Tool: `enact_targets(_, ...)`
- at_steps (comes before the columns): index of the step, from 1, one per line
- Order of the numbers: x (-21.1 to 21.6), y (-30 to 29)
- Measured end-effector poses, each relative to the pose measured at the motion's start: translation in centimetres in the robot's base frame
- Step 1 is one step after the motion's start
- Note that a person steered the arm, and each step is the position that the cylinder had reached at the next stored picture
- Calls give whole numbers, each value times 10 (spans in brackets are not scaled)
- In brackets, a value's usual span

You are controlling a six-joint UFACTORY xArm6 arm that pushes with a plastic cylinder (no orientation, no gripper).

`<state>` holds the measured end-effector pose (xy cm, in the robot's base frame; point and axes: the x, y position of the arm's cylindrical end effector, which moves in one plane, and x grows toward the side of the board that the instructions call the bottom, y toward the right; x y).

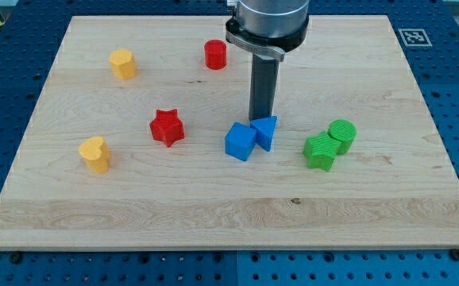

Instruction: Point at the red circle

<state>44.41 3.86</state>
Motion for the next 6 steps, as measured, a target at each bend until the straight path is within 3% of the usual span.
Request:
enact_targets(2,5,-2)
enact_targets(6,-118,-3)
